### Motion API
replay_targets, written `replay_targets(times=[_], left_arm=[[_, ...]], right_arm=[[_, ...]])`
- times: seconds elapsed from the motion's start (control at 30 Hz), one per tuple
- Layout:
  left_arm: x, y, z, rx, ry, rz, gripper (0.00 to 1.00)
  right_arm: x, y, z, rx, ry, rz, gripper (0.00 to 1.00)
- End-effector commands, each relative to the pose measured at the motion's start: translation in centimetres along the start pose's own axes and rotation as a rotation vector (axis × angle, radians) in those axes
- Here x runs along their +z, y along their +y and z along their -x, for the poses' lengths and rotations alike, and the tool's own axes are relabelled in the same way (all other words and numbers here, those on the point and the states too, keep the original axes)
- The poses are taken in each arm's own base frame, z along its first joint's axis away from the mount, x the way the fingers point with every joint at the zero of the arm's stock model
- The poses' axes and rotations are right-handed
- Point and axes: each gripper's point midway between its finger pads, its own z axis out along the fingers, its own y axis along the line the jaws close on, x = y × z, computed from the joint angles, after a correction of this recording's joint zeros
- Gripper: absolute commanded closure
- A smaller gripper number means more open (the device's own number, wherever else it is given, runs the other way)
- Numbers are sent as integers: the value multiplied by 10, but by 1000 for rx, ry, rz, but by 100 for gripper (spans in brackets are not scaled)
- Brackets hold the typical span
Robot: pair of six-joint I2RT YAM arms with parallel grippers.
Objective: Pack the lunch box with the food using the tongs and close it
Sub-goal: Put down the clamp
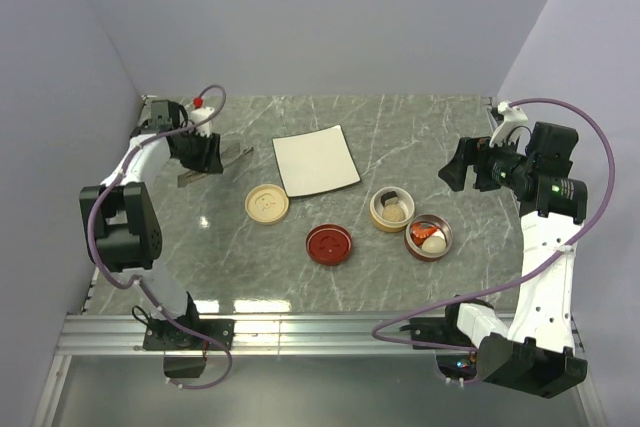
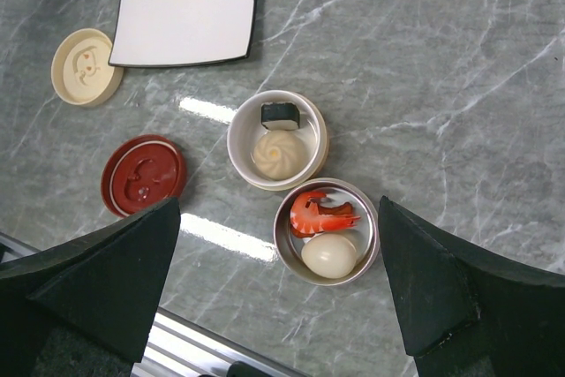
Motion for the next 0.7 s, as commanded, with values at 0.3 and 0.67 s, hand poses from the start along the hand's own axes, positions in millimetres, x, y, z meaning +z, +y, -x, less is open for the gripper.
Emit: replay_targets(times=[0.3,0.67], left_arm=[[33,12,30,186,36,-44,47],[56,31,-13,218,173,39,35]], right_arm=[[-7,-2,12,-35,-25,-21,0],[-4,0,4,-29,-8,5,0]])
